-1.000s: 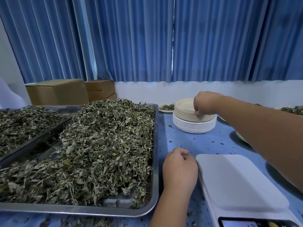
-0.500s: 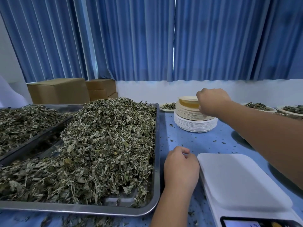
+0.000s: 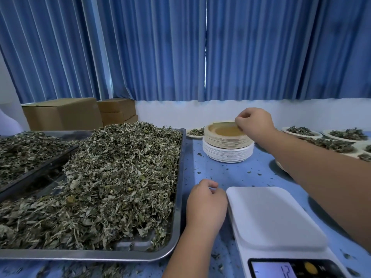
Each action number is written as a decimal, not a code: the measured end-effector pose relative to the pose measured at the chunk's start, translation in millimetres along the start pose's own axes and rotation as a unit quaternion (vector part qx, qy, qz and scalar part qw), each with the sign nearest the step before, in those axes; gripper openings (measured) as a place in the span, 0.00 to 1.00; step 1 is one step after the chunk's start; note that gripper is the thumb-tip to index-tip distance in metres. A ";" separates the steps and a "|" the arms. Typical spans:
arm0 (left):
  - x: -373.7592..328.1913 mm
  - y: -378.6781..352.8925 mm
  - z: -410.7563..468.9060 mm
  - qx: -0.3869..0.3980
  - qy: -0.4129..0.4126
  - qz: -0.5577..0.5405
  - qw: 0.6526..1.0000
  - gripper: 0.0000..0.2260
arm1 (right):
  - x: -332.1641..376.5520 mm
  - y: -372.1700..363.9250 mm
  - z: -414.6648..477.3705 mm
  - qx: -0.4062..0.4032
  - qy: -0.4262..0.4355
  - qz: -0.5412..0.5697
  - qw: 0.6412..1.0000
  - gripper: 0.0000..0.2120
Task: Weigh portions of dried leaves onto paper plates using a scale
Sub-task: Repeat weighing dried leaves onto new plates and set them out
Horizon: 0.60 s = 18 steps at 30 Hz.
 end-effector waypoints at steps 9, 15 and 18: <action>-6.9 7.4 -3.2 -0.084 -0.078 0.047 0.992 0.07 | -10.9 49.2 -95.7 -0.016 -0.001 0.221 0.975 0.04; -20.9 15.1 -17.5 -0.101 0.007 -0.251 0.963 0.16 | -44.2 77.7 -153.5 0.045 -0.047 0.342 0.937 0.11; -25.3 7.9 -26.2 0.013 0.092 -0.360 0.929 0.18 | -60.6 87.9 -168.8 0.105 -0.072 0.364 0.923 0.10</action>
Point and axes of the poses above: each hand's wrist, its own z-axis towards the middle knuckle, its own y-axis out of the back of the hand, x = y × z, the point moved 3 cm from there along z, towards the middle knuckle, and after that the axes turned 1 degree about x, right-handed, at the moved point
